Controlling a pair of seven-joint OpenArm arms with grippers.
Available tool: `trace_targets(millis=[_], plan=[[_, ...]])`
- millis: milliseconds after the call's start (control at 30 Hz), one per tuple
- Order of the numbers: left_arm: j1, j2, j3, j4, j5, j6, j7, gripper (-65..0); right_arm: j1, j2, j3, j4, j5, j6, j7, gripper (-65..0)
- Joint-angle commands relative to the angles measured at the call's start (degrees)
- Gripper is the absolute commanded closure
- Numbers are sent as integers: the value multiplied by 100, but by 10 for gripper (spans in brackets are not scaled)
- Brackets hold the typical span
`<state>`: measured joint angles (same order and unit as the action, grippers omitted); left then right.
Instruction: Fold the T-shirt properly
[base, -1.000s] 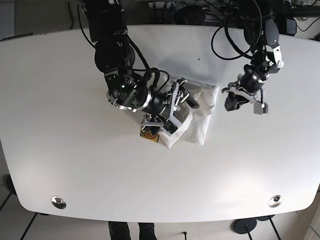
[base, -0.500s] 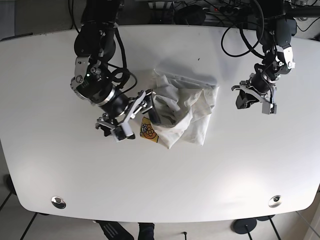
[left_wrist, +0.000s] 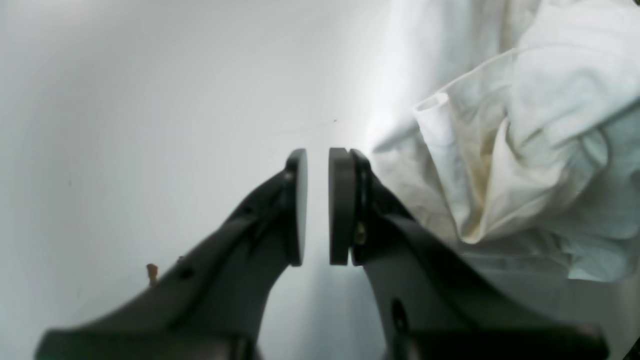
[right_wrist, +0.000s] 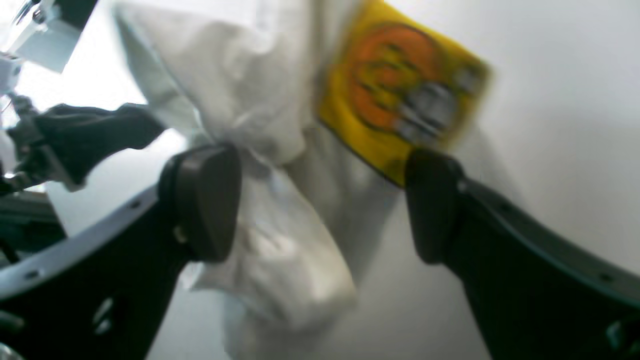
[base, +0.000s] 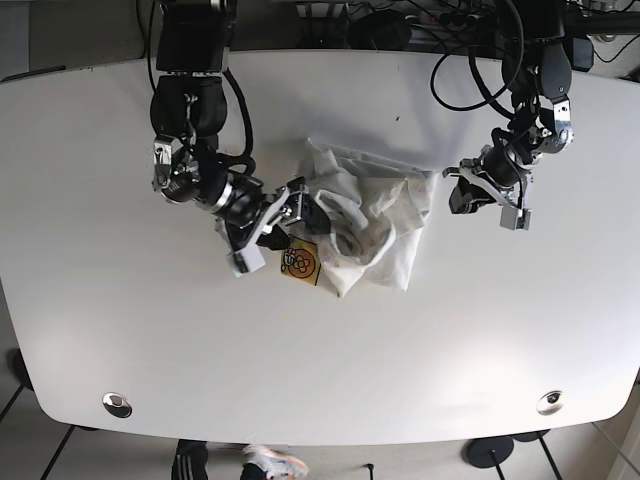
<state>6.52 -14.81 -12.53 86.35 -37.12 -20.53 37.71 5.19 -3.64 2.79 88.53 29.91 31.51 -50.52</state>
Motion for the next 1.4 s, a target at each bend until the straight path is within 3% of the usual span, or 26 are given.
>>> trace_targets(millis=[33, 133, 267, 433, 567, 700, 833, 900, 967, 1000, 1100, 1133, 1267, 1400], plan=[[-68, -62, -34, 99, -90, -26, -127, -65, 347, -106, -441, 74, 134, 36, 142, -488], [-68, -62, -43, 108, -90, -26, -127, -65, 883, -388, -995, -541, 143, -280, 169, -488], [-68, -62, -43, 126, -107, -8, -127, -64, 1736, -536, -1637, -2150, 292, -333, 863, -488], [-85, -62, -26, 126, -90, -17, -127, -67, 2035, -493, -2085, -2194, 1479, -342, 1065, -488], [-261, -71, -17, 117, -90, -17, -119, -68, 1542, 386, -2076, -875, 2306, -351, 951, -488], [-367, -106, -26, 170, -81, -17, -101, -68, 953, 1133, -2076, -242, 2561, -351, 837, -488], [-349, -361, -70, 601, -116, -17, -92, -68, 180, 1476, -2094, 92, 2508, -351, 846, -488], [-332, -440, -386, 812, -90, -8, -92, -64, -49, 1379, -2208, -145, 2200, -351, 872, -488], [-332, -405, -852, 829, -90, -8, -92, -65, -40, 975, -2411, -392, 1717, -351, 872, -488], [-332, -396, -1204, 838, -90, -8, -92, -67, 48, 623, -2411, -611, 1321, -351, 872, -488], [-332, -414, -1423, 891, -125, -8, -84, -68, 408, -353, -2402, -1280, 503, -351, 881, -488], [-332, -422, -1423, 996, -116, -8, -84, -68, 505, -502, -2428, -1411, 328, -351, 881, -488], [-226, -405, -1353, 1445, -90, -26, -31, -68, 672, -536, -2692, -1183, 583, -351, 872, -488], [-182, -405, -606, 1612, -125, -26, 48, -68, 540, 87, -2244, -383, 1057, -351, 863, -488]])
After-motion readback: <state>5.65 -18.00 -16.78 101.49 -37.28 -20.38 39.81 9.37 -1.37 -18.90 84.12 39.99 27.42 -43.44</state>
